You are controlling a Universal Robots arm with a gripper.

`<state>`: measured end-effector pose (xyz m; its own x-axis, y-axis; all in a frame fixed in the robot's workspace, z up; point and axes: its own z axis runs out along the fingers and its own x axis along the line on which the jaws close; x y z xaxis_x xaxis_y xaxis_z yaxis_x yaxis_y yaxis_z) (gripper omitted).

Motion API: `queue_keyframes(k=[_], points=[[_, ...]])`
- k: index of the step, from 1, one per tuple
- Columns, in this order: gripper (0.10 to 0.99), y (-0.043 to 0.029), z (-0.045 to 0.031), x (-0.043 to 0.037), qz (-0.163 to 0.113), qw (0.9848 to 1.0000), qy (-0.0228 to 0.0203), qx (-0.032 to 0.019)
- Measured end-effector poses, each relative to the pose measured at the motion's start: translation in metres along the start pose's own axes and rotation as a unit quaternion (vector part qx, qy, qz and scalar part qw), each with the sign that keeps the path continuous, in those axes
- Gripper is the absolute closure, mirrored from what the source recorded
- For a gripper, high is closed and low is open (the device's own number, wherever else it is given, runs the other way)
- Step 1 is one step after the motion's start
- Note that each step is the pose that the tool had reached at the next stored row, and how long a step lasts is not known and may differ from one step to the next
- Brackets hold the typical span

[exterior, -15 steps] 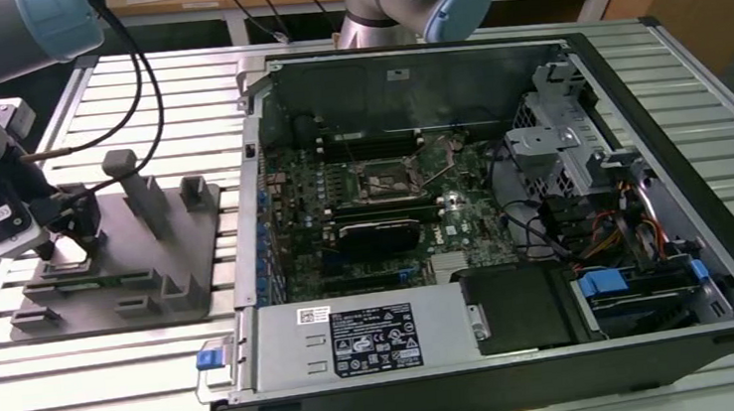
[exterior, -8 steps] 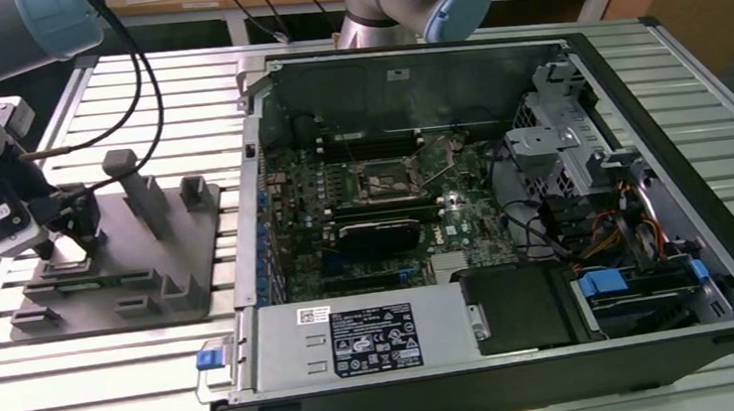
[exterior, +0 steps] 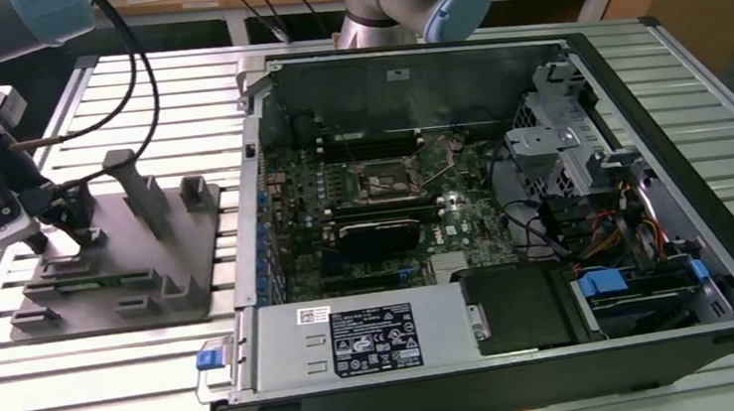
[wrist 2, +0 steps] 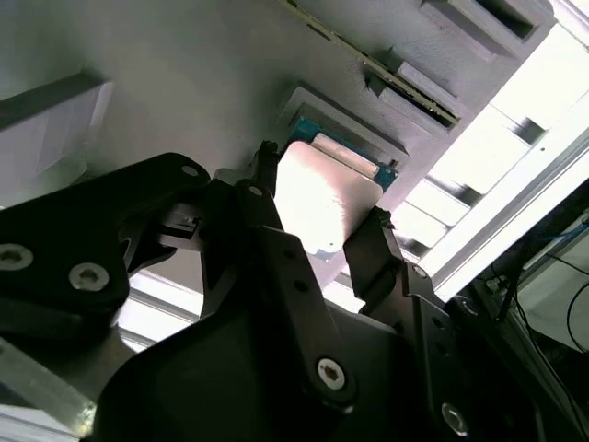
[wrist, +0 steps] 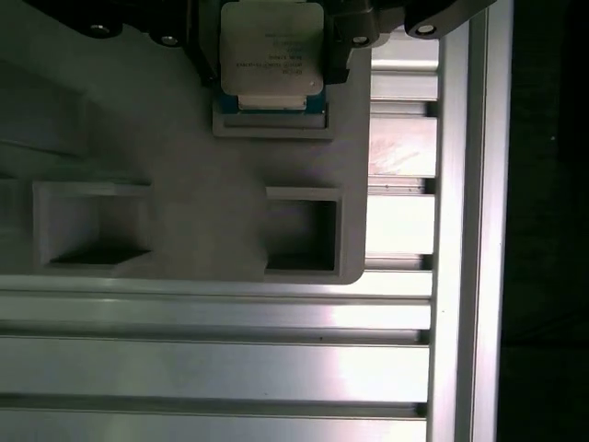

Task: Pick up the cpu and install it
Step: 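Pick up the cpu and move it towards the insertion slot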

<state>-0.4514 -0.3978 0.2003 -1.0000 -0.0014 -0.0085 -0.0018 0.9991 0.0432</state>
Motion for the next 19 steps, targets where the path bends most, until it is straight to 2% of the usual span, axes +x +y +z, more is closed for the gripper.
queue_keyframes(k=[19], points=[[0.545,0.0015,-0.0347,-0.0003,0.000,1.0000,-0.0001,0.0000]])
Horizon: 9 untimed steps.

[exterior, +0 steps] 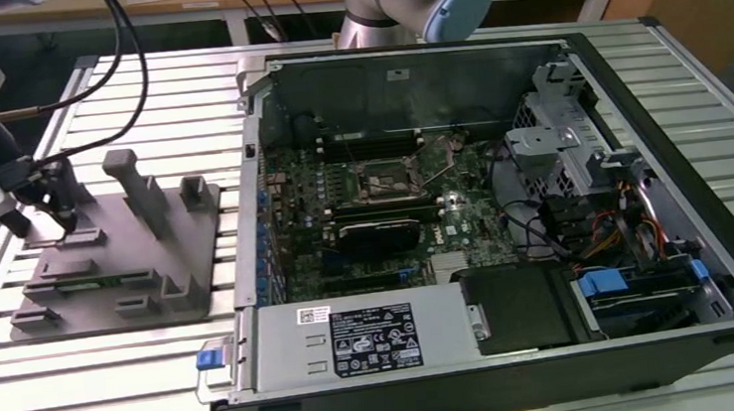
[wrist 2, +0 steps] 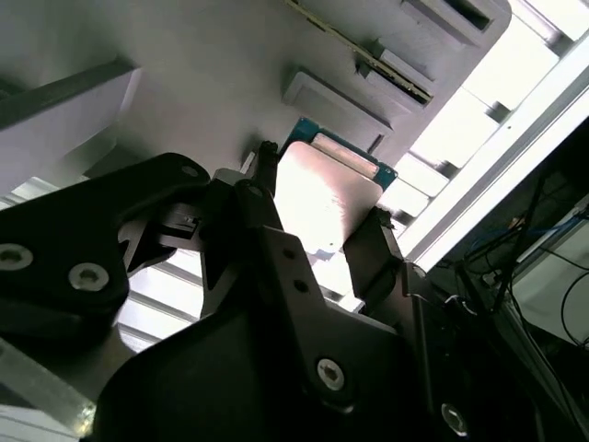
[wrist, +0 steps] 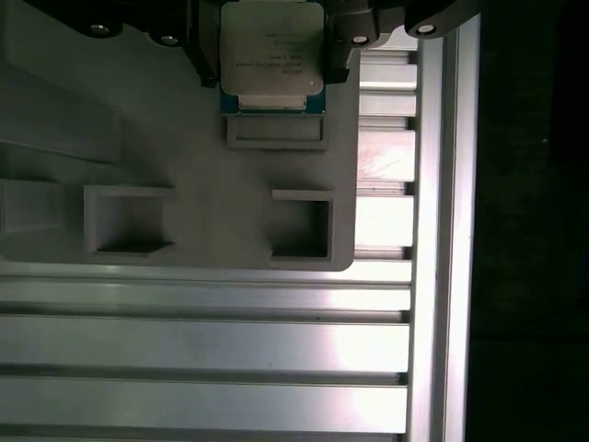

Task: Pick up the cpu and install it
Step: 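Pick up the cpu and move it towards the insertion slot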

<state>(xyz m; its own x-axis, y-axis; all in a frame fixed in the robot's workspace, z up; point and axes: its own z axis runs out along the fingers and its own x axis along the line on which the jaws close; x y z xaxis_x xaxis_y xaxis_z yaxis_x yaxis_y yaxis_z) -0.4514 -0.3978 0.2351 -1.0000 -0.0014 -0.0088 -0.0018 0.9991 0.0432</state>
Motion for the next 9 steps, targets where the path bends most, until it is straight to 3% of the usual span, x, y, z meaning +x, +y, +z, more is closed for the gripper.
queue_keyframes(k=[9], points=[[0.545,0.0006,-0.0142,-0.0002,0.000,1.0000,-0.0001,0.0000]])
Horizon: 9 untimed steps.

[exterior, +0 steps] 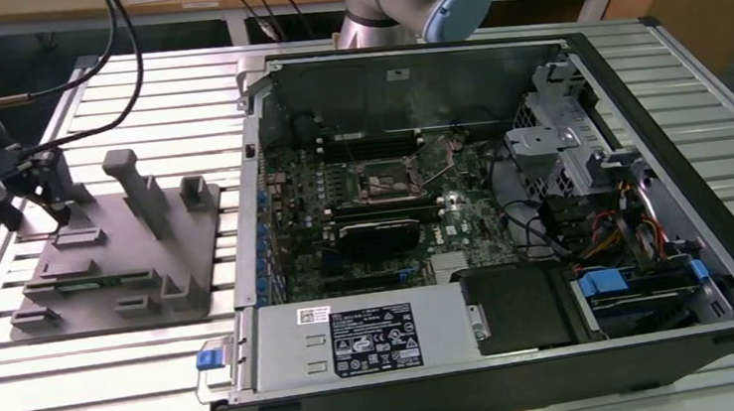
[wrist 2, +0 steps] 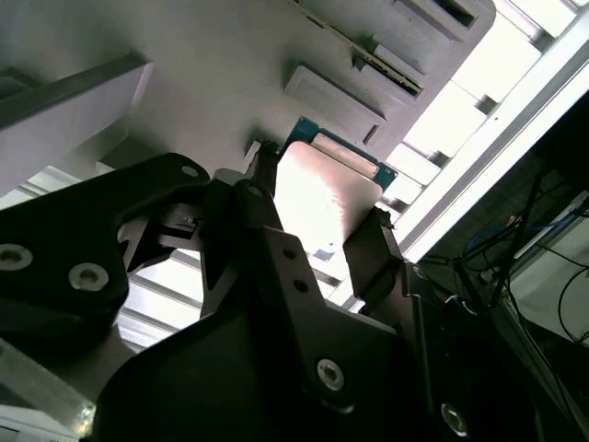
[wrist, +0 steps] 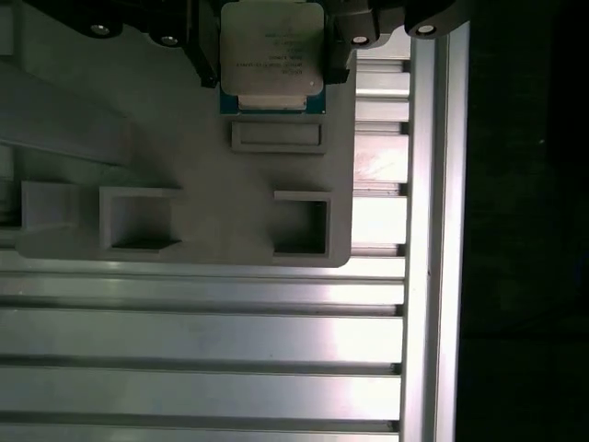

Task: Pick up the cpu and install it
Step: 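Pick up the cpu and move it towards the insertion slot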

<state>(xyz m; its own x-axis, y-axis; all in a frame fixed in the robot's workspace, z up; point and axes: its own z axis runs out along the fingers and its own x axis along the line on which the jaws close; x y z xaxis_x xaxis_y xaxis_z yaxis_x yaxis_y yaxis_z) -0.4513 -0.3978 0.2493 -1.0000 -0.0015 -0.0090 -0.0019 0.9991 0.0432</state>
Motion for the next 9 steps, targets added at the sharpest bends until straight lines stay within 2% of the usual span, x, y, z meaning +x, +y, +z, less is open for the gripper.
queue_keyframes(k=[9], points=[[0.545,0.0006,-0.0134,-0.0001,0.000,1.0000,-0.0001,0.0000]])
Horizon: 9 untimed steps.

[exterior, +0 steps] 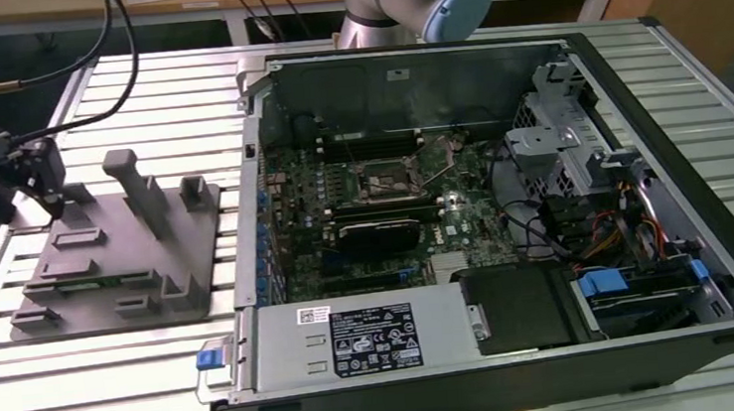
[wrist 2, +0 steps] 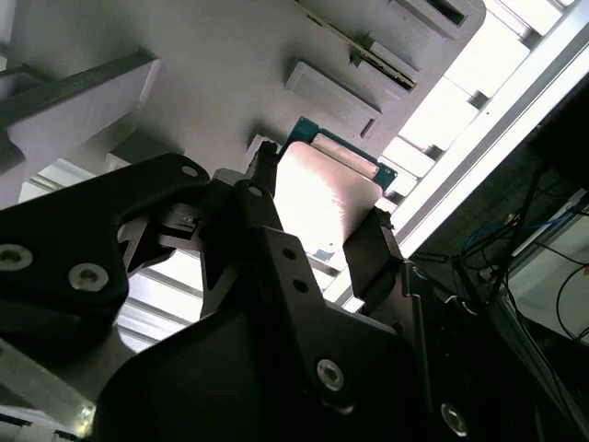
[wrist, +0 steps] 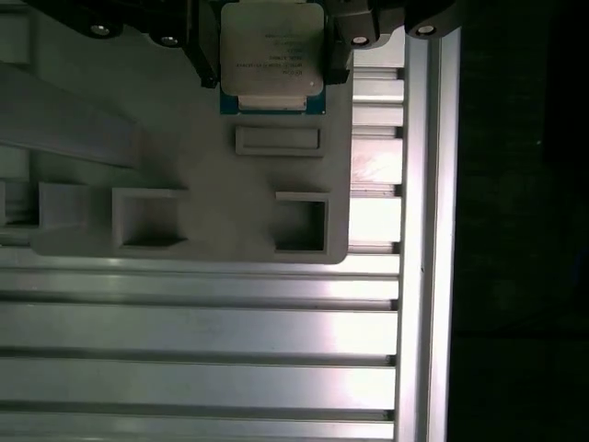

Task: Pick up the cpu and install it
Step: 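Pick up the cpu and move it towards the insertion slot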

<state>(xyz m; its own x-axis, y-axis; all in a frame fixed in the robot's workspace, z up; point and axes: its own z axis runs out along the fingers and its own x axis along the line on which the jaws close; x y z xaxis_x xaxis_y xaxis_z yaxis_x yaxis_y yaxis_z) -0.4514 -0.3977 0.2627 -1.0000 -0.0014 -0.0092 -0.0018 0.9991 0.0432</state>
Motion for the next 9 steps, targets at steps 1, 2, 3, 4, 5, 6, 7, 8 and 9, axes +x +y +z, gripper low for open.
queue_keyframes(k=[1,2,3,4,5,6,7,8,9], points=[[0.545,0.0001,-0.0016,0.0000,0.000,1.0000,0.0000,0.0000],[0.545,0.0001,-0.0033,0.0000,0.000,1.0000,0.0000,0.0000],[0.545,0.0002,-0.0051,0.0000,0.000,1.0000,0.0000,0.0000],[0.545,0.0003,-0.0069,-0.0001,0.000,1.0000,0.0000,0.0000],[0.545,0.0004,-0.0087,-0.0001,0.000,1.0000,-0.0001,0.0000],[0.545,0.0005,-0.0103,-0.0001,0.000,1.0000,-0.0001,0.0000],[0.545,0.0005,-0.0118,-0.0001,0.000,1.0000,-0.0001,0.0000],[0.545,0.0006,-0.0131,-0.0001,0.000,1.0000,-0.0002,0.0000],[0.545,0.0006,-0.0145,-0.0001,0.000,1.0000,-0.0003,0.0000]])
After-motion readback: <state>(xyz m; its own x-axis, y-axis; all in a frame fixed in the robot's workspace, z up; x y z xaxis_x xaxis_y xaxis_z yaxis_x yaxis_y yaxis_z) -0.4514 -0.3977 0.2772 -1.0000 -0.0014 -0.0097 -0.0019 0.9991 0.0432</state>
